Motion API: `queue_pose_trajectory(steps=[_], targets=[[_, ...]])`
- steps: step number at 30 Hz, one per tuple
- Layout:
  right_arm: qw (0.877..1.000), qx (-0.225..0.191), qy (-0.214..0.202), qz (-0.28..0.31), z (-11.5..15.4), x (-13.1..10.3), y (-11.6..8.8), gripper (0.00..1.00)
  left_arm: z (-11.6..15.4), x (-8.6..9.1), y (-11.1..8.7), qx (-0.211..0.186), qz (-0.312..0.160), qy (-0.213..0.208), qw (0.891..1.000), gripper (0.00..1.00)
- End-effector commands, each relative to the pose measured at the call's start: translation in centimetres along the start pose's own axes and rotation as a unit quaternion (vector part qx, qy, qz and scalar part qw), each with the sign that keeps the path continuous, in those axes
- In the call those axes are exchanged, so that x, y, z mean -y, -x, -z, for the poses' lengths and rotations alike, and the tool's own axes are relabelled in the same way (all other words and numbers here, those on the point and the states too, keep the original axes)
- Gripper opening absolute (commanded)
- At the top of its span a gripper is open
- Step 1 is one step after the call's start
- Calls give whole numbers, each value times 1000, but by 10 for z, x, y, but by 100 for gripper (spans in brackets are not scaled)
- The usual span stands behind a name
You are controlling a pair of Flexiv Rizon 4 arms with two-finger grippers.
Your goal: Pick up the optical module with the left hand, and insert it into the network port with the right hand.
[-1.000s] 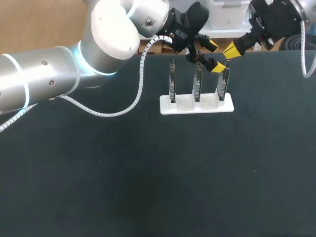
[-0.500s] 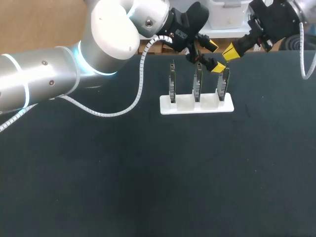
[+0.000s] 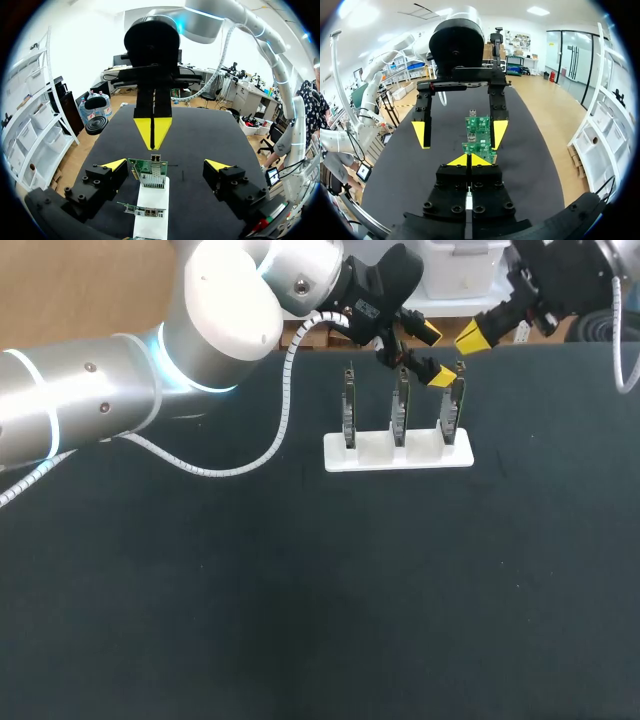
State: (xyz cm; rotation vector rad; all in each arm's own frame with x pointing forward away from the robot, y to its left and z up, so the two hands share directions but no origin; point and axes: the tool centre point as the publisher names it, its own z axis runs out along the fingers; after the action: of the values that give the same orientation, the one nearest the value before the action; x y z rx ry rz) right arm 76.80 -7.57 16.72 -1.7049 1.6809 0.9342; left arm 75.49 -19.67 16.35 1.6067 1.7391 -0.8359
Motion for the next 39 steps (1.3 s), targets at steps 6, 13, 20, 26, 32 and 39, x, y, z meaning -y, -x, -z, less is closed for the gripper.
queue_pose_trajectory(steps=[6, 13, 20, 26, 32, 39], targets=[[1000, 2, 4, -4, -6, 2, -5, 0, -1, -2, 1, -3, 1, -2, 1000, 100], [1000, 2, 9, -6, -8, 4, -8, 0, -1, -2, 1, -3, 1, -2, 1000, 100], [1000, 1, 11, -10, -9, 5, -11, 0, -1, -2, 1, -3, 1, -2, 1000, 100], [1000, 2, 15, -12, -11, 4, -11, 0, -1, -2, 1, -3, 1, -2, 1000, 100], [1000, 0, 18, -16, -13, 3, -13, 0, -1, -2, 1, -3, 1, -2, 1000, 100], [1000, -3, 21, -16, -16, 1, -14, 0, -1, -2, 1, -3, 1, -2, 1000, 100]])
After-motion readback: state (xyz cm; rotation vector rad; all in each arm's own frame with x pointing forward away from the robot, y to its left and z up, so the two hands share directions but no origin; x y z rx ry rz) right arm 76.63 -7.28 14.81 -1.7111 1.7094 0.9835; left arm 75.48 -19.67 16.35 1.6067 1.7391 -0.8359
